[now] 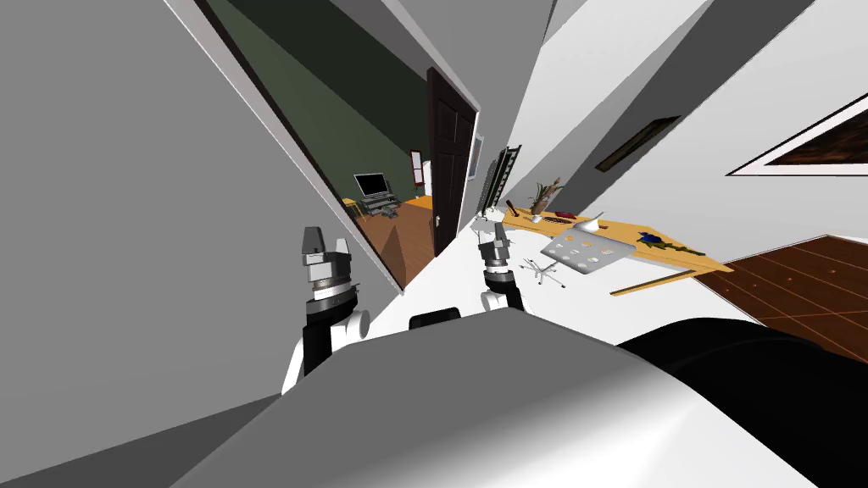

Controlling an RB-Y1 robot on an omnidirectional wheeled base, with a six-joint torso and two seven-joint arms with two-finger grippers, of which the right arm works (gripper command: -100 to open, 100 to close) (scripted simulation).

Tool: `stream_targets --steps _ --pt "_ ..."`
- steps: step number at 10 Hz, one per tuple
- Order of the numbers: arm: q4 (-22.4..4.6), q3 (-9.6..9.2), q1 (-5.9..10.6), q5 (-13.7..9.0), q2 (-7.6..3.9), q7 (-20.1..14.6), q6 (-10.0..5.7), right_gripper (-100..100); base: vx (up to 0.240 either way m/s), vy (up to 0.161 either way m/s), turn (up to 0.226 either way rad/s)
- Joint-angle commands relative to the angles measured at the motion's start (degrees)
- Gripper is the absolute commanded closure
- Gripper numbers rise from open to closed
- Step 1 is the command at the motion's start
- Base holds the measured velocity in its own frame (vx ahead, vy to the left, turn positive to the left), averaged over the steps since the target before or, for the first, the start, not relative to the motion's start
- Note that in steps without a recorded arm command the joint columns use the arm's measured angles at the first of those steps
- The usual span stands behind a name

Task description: Push the door open

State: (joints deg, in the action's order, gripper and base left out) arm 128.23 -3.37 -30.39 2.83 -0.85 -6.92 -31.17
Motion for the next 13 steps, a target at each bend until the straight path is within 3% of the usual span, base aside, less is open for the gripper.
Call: stream_targets --steps 1,13 --pt "-1.89 -0.14 0.78 0.48 -0.52 -0.46 -0.51 -100 0.073 -0.025 0.019" --pt "-16.81 -1.22 6.97 4.29 -3.39 -4.05 -4.55 -100 0.128 -0.043 0.023"
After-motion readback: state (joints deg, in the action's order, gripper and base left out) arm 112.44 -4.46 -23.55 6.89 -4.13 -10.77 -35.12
